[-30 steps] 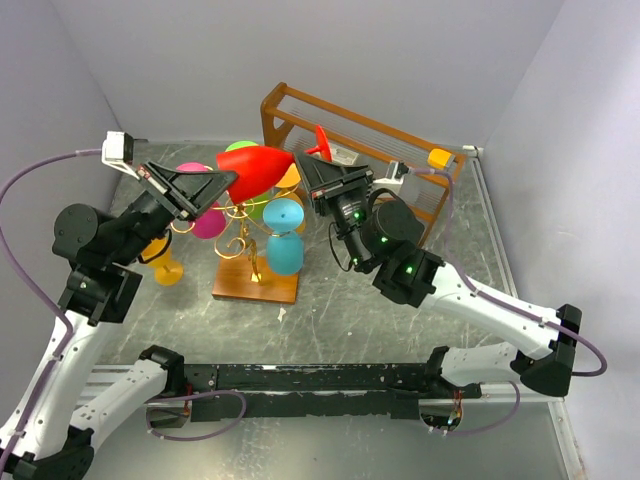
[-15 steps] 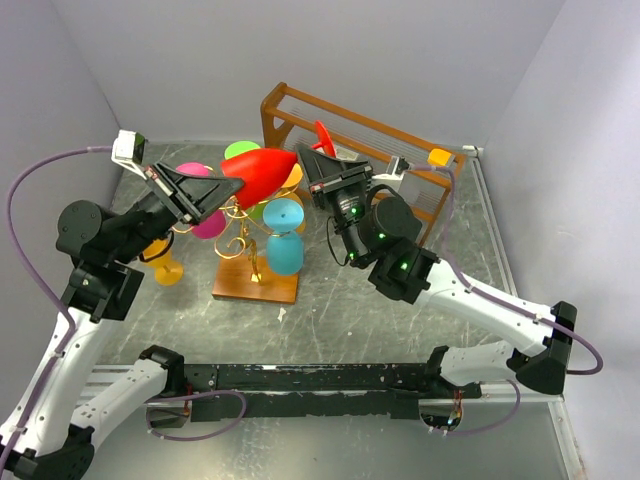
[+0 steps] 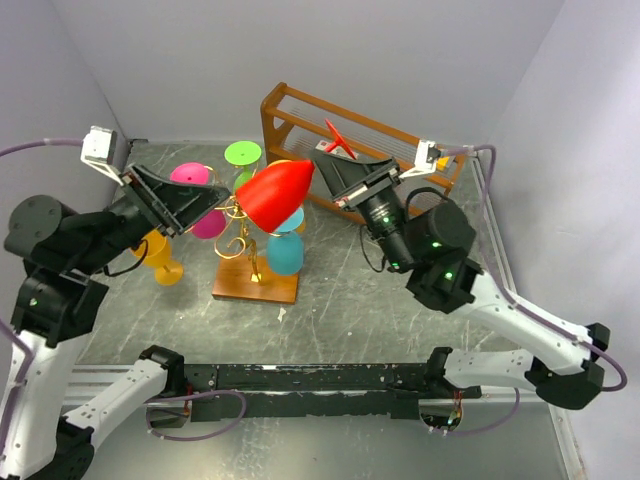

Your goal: Place the wine glass upside down on the wine glass rack

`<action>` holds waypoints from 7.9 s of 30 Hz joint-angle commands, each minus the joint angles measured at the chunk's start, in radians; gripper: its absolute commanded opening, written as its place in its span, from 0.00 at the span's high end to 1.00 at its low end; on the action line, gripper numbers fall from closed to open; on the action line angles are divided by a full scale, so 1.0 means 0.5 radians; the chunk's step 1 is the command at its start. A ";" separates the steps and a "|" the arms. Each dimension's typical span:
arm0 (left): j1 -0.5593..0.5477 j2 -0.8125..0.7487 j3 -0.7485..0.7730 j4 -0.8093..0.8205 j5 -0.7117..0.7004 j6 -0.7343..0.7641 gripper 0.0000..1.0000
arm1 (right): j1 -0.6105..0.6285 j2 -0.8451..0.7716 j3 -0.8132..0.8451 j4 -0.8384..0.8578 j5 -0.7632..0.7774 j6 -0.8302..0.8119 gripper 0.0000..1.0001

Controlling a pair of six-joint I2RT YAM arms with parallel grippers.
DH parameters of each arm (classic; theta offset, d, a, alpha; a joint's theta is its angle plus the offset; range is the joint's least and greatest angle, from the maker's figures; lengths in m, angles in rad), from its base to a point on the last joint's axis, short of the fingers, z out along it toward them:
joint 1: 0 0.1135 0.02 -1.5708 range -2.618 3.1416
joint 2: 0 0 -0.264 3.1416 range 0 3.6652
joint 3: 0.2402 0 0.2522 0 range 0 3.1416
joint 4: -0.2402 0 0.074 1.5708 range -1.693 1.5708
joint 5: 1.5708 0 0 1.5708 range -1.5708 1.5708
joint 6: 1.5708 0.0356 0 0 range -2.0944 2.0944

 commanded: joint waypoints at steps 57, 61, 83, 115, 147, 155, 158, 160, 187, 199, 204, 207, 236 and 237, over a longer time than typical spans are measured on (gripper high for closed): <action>-0.017 -0.350 -0.219 -1.061 0.460 -0.185 0.56 | 1.017 0.114 -0.547 0.208 -0.159 -2.020 1.00; -0.017 -0.379 -0.326 -1.047 0.333 -0.245 0.69 | 1.016 0.073 -0.603 0.217 -0.133 -1.989 1.00; -0.018 -0.292 -0.427 -0.707 0.317 -0.363 0.93 | 1.017 -0.331 -0.794 0.010 -0.235 -1.660 0.34; -0.015 -0.239 -0.476 -0.673 -0.651 -0.444 0.93 | 1.018 -0.337 -0.838 0.103 -0.222 -1.446 0.30; -0.015 -0.380 -0.442 -0.879 -0.843 -0.439 0.93 | 1.019 -0.188 -0.775 -0.174 0.598 -1.267 0.31; -0.017 -0.400 -0.402 -0.899 -0.853 -0.447 0.93 | 1.019 -0.215 -0.801 -0.170 0.618 -1.222 0.32; -0.018 -0.432 -0.401 -0.937 -0.850 -0.461 0.93 | 1.017 -0.227 -0.804 -0.173 0.620 -1.216 0.32; -0.017 -0.464 -0.403 -0.966 -0.844 -0.468 0.93 | 1.016 -0.230 -0.806 -0.171 0.623 -1.211 0.32; -0.018 -0.347 -0.441 -0.811 -0.562 -0.412 0.87 | 1.018 -0.259 -0.839 -0.154 0.652 -1.168 0.32; -0.018 -0.282 -0.308 -0.989 -0.690 -0.255 0.52 | 1.019 -0.248 -0.822 -0.176 0.623 -1.181 0.31; -0.018 -0.208 -0.164 -1.114 -0.785 -0.098 0.38 | 1.017 -0.258 -0.837 -0.170 0.636 -1.171 0.31; -0.018 -0.132 -0.056 -1.175 -0.825 0.047 0.31 | 1.018 -0.261 -0.840 -0.175 0.639 -1.163 0.31; -0.008 0.314 0.058 -1.456 -2.685 0.851 0.38 | 1.017 -0.319 -0.875 -0.251 0.640 -1.049 0.31; 0.001 0.331 0.009 -1.447 -2.656 0.838 0.37 | 1.017 -0.321 -0.879 -0.248 0.638 -1.048 0.31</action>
